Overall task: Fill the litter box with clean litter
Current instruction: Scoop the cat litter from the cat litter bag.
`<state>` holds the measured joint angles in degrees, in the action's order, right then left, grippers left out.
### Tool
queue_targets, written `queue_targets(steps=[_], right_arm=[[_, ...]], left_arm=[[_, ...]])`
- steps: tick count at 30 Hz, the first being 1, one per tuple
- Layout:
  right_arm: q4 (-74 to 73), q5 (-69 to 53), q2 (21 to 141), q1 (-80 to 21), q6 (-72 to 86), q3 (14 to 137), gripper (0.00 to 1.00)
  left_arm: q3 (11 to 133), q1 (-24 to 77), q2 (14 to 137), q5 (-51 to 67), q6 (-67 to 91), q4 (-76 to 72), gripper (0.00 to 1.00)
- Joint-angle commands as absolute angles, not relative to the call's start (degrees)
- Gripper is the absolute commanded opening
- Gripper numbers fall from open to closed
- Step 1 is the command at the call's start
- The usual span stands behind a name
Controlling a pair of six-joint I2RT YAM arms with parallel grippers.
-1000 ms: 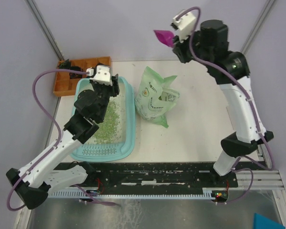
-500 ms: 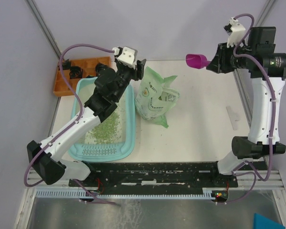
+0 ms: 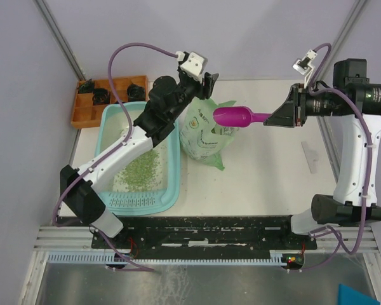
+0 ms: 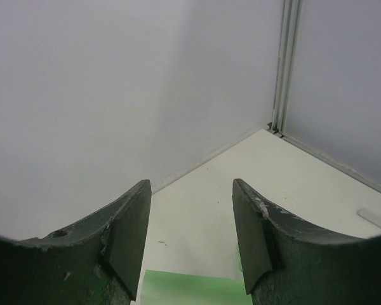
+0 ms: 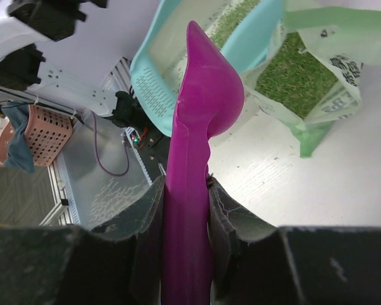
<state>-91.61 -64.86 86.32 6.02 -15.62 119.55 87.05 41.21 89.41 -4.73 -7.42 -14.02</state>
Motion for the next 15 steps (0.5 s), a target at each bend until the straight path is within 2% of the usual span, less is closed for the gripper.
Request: queue_targets(steps=[1,4,15], right_arm=[[-87.3,-72.5,82.3,6.0,-11.6,118.4,0.02],[-82.0,-72.6,82.3,6.0,-7.4,116.9,0.02],[-77.2,-67.5,84.6,6.0,-3.6,116.8,0.02]], left_arm=[[91.2,42.0,90.7,-0.5,-4.5,-16.0,0.60],[91.2,42.9,90.9,1.2,-3.3,-16.0,0.59],[87.5,48.4,88.8,3.3,-3.4,-14.4,0.58]])
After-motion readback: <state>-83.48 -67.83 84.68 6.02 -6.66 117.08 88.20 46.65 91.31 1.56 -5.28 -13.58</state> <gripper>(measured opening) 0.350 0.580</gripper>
